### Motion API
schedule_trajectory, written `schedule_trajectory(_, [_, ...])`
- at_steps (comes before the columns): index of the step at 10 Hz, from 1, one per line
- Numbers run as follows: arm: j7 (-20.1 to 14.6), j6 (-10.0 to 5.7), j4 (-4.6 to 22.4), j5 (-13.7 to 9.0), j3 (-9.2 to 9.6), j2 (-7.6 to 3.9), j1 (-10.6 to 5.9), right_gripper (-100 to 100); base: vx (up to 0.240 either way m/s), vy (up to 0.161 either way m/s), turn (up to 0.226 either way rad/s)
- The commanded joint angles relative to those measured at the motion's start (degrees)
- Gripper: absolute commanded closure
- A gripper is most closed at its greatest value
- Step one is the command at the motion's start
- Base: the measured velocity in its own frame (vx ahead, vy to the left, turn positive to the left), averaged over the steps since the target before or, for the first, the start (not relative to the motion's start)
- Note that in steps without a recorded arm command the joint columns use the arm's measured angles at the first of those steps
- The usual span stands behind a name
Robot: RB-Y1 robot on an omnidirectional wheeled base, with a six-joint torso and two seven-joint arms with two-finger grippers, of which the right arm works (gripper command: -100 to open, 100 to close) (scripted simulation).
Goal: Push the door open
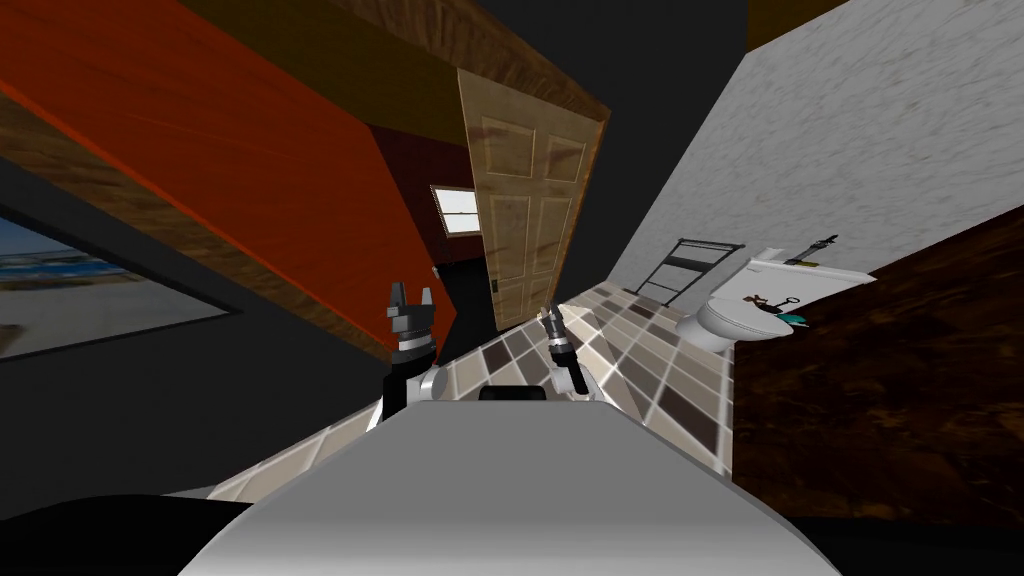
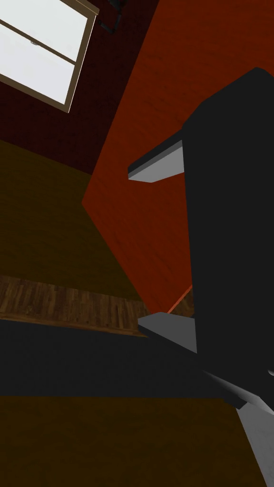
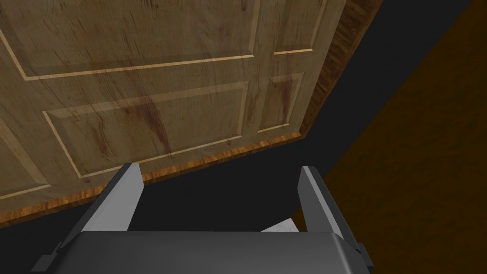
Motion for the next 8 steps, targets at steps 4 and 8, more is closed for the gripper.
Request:
schedule_trajectory(4, [0.32,-1.04,6.37,0.14,2.50,0.12,-2.38,-100,0.077,0.014,-0.030])
schedule_trajectory(8, [0.53,-2.31,12.96,0.24,5.25,0.12,-4.53,-100,0.099,0.014,-0.041])
